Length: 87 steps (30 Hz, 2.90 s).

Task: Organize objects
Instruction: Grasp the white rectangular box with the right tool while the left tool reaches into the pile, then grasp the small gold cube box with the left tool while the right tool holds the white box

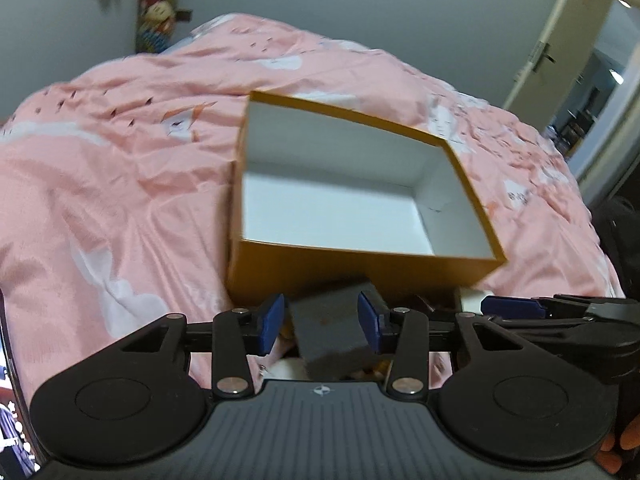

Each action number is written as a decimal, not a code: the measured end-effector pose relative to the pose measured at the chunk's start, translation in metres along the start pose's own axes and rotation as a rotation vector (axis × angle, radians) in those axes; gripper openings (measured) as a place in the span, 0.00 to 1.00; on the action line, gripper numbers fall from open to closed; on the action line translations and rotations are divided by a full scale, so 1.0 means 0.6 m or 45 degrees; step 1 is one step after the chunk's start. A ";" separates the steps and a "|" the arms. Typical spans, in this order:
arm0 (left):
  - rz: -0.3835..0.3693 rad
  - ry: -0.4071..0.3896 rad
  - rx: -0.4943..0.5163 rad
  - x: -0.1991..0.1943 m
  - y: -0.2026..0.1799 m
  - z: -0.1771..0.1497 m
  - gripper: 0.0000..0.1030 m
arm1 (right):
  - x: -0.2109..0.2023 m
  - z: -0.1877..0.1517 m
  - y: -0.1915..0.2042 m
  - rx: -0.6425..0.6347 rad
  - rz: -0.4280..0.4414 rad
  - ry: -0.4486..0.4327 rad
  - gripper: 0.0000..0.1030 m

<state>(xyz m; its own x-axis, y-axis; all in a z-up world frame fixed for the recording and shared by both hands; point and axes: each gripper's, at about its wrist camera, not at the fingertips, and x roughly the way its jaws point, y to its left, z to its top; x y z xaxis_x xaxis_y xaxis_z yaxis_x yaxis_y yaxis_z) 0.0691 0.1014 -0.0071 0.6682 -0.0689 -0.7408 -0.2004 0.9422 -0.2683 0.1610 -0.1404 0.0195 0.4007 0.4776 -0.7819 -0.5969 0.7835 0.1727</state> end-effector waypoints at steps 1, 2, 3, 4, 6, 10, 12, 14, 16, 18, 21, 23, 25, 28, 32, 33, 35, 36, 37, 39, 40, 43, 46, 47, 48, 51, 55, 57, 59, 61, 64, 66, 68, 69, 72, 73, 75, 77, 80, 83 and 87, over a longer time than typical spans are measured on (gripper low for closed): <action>0.000 0.014 -0.029 0.006 0.010 0.002 0.48 | 0.005 0.006 0.003 0.015 0.019 0.002 0.66; -0.001 0.031 -0.058 0.012 0.021 0.004 0.48 | 0.012 0.012 0.006 0.027 0.037 0.010 0.66; -0.003 0.048 -0.088 0.017 0.033 0.004 0.48 | 0.019 0.017 0.009 0.036 0.053 0.019 0.66; -0.004 0.067 -0.116 0.022 0.042 0.004 0.48 | 0.027 0.020 0.012 0.043 0.062 0.031 0.65; -0.008 0.108 -0.161 0.031 0.061 0.002 0.48 | 0.042 0.020 0.016 0.051 0.071 0.059 0.58; -0.017 0.166 -0.189 0.040 0.082 -0.003 0.48 | 0.068 0.014 0.016 0.064 0.092 0.118 0.55; -0.026 0.194 -0.197 0.047 0.087 -0.006 0.48 | 0.075 0.013 0.010 0.079 0.115 0.127 0.55; -0.051 0.214 -0.219 0.050 0.087 -0.011 0.48 | 0.072 0.016 0.002 0.099 0.113 0.128 0.54; -0.095 0.206 -0.217 0.045 0.078 -0.015 0.48 | 0.059 0.016 -0.011 0.109 0.088 0.102 0.54; -0.159 0.180 -0.158 0.033 0.059 -0.016 0.49 | 0.041 0.013 -0.029 0.111 0.026 0.074 0.54; -0.245 0.176 -0.089 0.025 0.028 -0.013 0.48 | 0.017 -0.001 -0.063 0.132 -0.078 0.076 0.54; -0.277 0.177 -0.043 0.027 0.008 -0.014 0.49 | 0.005 -0.017 -0.087 0.168 -0.130 0.104 0.54; -0.290 0.185 0.009 0.031 -0.014 -0.016 0.49 | -0.003 -0.036 -0.108 0.196 -0.172 0.129 0.54; -0.320 0.202 0.059 0.039 -0.040 -0.021 0.49 | 0.001 -0.062 -0.127 0.207 -0.206 0.174 0.53; -0.315 0.202 0.121 0.047 -0.067 -0.017 0.48 | 0.022 -0.072 -0.145 0.226 -0.200 0.203 0.53; -0.308 0.200 0.134 0.048 -0.072 -0.016 0.48 | 0.026 -0.072 -0.150 0.224 -0.216 0.205 0.53; -0.299 0.201 0.155 0.053 -0.079 -0.013 0.48 | 0.037 -0.068 -0.161 0.216 -0.217 0.214 0.54; -0.299 0.202 0.166 0.056 -0.085 -0.013 0.48 | 0.044 -0.066 -0.167 0.222 -0.215 0.227 0.54; -0.301 0.203 0.174 0.058 -0.090 -0.012 0.49 | 0.052 -0.066 -0.177 0.240 -0.204 0.245 0.54; -0.303 0.204 0.200 0.064 -0.102 -0.009 0.49 | 0.062 -0.065 -0.201 0.312 -0.136 0.256 0.54; -0.307 0.203 0.213 0.065 -0.108 -0.008 0.48 | 0.066 -0.064 -0.211 0.351 -0.099 0.261 0.54; -0.297 0.223 0.233 0.079 -0.124 -0.005 0.48 | 0.075 -0.065 -0.235 0.425 -0.031 0.263 0.58; -0.299 0.243 0.257 0.092 -0.137 -0.004 0.48 | 0.089 -0.067 -0.249 0.450 0.045 0.258 0.59; -0.296 0.247 0.264 0.096 -0.142 -0.004 0.48 | 0.096 -0.070 -0.254 0.469 0.073 0.263 0.59; -0.291 0.252 0.274 0.100 -0.146 -0.003 0.48 | 0.100 -0.073 -0.255 0.487 0.095 0.273 0.54; -0.270 0.262 0.305 0.110 -0.156 -0.001 0.48 | 0.096 -0.072 -0.250 0.477 0.085 0.271 0.50; -0.285 0.271 0.363 0.121 -0.172 0.000 0.48 | 0.063 -0.067 -0.238 0.436 0.055 0.238 0.33; -0.306 0.275 0.422 0.127 -0.185 0.000 0.49 | 0.041 -0.062 -0.236 0.420 0.021 0.205 0.30; -0.317 0.282 0.486 0.132 -0.199 -0.001 0.49 | 0.013 -0.056 -0.235 0.373 -0.064 0.139 0.30; -0.327 0.284 0.574 0.139 -0.217 -0.004 0.49 | -0.010 -0.049 -0.237 0.348 -0.123 0.093 0.30; -0.323 0.275 0.754 0.148 -0.254 -0.012 0.59 | -0.020 -0.044 -0.251 0.356 -0.141 0.085 0.30; -0.329 0.292 0.858 0.163 -0.275 -0.019 0.64 | -0.014 -0.051 -0.262 0.388 -0.137 0.094 0.30; -0.327 0.340 0.909 0.183 -0.287 -0.024 0.65 | -0.010 -0.064 -0.273 0.427 -0.125 0.092 0.30; -0.341 0.370 0.920 0.195 -0.291 -0.025 0.66 | -0.008 -0.063 -0.281 0.449 -0.112 0.086 0.30; -0.331 0.440 0.936 0.221 -0.306 -0.020 0.73 | -0.009 -0.075 -0.298 0.515 -0.070 0.078 0.30; -0.321 0.453 0.954 0.227 -0.312 -0.019 0.75 | -0.008 -0.077 -0.301 0.529 -0.059 0.075 0.30; -0.292 0.496 0.997 0.244 -0.325 -0.020 0.78 | -0.005 -0.079 -0.305 0.543 -0.044 0.069 0.30; -0.275 0.579 1.017 0.264 -0.334 -0.022 0.78 | -0.001 -0.079 -0.312 0.555 -0.027 0.063 0.30; -0.255 0.651 1.033 0.287 -0.344 -0.028 0.79 | 0.001 -0.081 -0.323 0.586 0.005 0.058 0.30; -0.217 0.708 1.024 0.306 -0.353 -0.034 0.79 | 0.000 -0.085 -0.329 0.594 0.026 0.053 0.30; -0.144 0.730 1.055 0.320 -0.361 -0.045 0.79 | 0.001 -0.086 -0.333 0.597 0.043 0.050 0.30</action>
<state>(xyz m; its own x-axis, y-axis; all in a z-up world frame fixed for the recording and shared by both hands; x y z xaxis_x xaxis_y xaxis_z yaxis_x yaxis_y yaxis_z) 0.2215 -0.1249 -0.1077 0.1643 -0.1132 -0.9799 0.5486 0.8361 -0.0046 0.2445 -0.3170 -0.0461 0.3545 0.4976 -0.7917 -0.2271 0.8671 0.4433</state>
